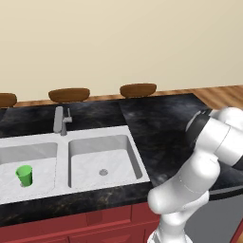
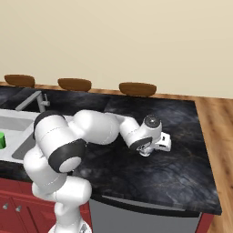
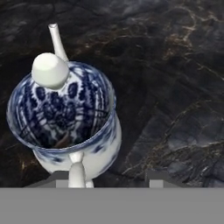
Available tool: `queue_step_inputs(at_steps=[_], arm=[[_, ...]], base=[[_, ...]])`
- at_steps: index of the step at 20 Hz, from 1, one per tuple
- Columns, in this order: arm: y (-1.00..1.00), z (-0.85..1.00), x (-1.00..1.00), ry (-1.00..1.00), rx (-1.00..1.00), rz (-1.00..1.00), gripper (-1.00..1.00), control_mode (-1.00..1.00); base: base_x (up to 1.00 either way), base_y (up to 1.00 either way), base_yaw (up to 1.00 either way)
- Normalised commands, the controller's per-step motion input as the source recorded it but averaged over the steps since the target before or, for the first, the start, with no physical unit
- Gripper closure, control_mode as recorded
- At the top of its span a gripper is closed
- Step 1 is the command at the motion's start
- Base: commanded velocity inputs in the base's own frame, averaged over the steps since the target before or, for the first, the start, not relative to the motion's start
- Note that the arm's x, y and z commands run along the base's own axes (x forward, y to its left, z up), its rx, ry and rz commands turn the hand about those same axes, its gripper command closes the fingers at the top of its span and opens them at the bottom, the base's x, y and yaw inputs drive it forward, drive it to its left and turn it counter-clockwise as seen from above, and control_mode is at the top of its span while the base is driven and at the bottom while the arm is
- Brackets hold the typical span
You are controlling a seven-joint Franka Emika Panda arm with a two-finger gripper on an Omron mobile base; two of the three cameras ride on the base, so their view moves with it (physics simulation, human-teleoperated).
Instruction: Place the cup in the left basin and the teapot in the right basin of the sink.
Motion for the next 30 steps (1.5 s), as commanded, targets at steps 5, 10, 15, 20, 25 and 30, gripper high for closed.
queue_step_inputs(at_steps=[5,10,15,20,25,30], arm=[[0.0,0.0,0.0,0.0,0.0,0.0,1.0,-1.0],[0.0,0.0,0.0,0.0,0.0,0.0,1.0,-1.0],[0.0,0.0,0.0,0.0,0.0,0.0,1.0,-1.0],[0.01,0.2,0.0,-0.03,0.0,0.0,1.0,-1.0],[0.11,0.4,-0.03,-0.06,0.0,0.02,1.0,-1.0],[0.46,0.33,0.0,-0.02,-0.02,0.04,1.0,-1.0]], base=[[0.0,0.0,0.0],[0.0,0.0,0.0],[0.0,0.0,0.0],[0.0,0.0,0.0],[0.0,0.0,0.0],[0.0,0.0,0.0]])
